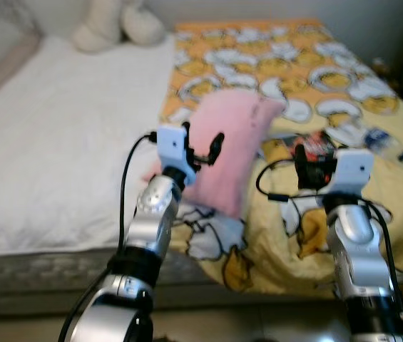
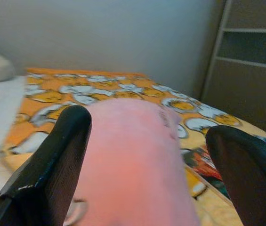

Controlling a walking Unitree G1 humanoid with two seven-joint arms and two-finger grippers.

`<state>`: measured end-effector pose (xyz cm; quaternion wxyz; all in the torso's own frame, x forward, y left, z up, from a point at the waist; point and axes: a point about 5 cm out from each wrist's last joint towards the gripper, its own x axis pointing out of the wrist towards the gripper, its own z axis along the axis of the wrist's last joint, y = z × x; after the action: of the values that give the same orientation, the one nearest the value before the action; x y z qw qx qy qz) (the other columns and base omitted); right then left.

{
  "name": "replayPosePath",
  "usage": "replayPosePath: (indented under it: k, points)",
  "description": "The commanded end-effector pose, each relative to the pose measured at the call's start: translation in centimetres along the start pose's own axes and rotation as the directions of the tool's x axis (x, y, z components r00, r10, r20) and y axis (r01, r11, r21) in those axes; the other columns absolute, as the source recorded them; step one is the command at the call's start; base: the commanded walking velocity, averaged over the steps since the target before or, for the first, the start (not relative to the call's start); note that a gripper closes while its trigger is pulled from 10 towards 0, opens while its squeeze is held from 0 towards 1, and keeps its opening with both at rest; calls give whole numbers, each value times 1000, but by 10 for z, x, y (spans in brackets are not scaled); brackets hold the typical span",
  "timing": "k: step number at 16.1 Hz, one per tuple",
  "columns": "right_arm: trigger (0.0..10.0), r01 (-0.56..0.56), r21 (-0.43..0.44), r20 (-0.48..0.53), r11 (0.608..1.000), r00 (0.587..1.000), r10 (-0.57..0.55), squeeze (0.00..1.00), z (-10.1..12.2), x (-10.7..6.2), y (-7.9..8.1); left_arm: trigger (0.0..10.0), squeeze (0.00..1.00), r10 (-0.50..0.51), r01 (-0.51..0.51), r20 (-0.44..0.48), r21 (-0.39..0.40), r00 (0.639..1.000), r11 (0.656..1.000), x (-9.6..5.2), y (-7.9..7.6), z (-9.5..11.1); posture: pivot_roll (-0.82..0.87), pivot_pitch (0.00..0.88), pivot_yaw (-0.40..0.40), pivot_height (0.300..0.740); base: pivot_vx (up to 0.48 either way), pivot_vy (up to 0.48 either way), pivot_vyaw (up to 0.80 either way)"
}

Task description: Clean up the room

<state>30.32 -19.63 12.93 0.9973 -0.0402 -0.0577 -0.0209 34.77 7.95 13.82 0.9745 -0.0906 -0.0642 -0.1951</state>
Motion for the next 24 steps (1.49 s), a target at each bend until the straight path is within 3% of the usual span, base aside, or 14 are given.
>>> replayPosePath:
  k: [1, 9, 13, 15, 17, 18, 20, 22, 24]
  points:
    - [10000, -4, 15, 21, 1000, 1000, 3, 0, 5, 3, 1, 10000, 0, 14, -14, 21, -6, 1000, 1000, 7, 3, 9, -174, 14, 67, 718, 458, 0, 0]
    - [10000, 17, 23, 20, 1000, 1000, -17, 0, 5, 2, -5, 10000, 0, 17, -16, 29, -37, 999, 999, 8, -1, 10, -183, 26, 76, 718, 452, 30, 0]
    - [10000, 31, 121, 11, 992, 999, -32, 0, 11, 5, -8, 10000, 0, 33, -32, 59, -10, 998, 999, 16, 3, 24, -184, 41, 74, 718, 171, 169, 0]
    - [10000, 29, 186, -9, 982, 1000, -28, 0, 12, 7, -7, 10000, 0, 31, -30, 25, -14, 999, 999, 26, 9, 29, -180, 51, 70, 718, 0, 0, 0]
    - [10000, 56, 316, -72, 947, 997, -35, 0, 10, 9, -13, 10000, 0, -17, 15, -88, -23, 996, 1000, 38, 16, 28, -189, 73, 74, 718, 0, 0, 0]
    - [10000, 58, 332, -80, 942, 996, -33, 0, 12, 8, -14, 10000, 0, -77, 71, -154, -49, 985, 996, 39, 13, 22, -193, 77, 74, 718, 0, 0, 0]
    - [10000, 45, 357, -89, 933, 996, -14, 0, 15, 3, -7, 10000, 0, -86, 68, -212, -92, 973, 993, 36, 19, 14, -212, 85, 74, 718, 0, 0, 0]
    - [10000, 76, 386, -149, 920, 989, -20, 0, -1, -3, -2, 10000, 0, 12, -62, -289, -165, 957, 984, 28, 35, -4, -232, 105, 83, 718, 0, 0, 0]
    - [10000, 87, 439, -195, 894, 981, 0, 0, -10, 2, 5, 10000, 0, 69, -115, -364, -108, 929, 987, 20, 40, -18, -241, 110, 85, 718, 0, 0, 0]
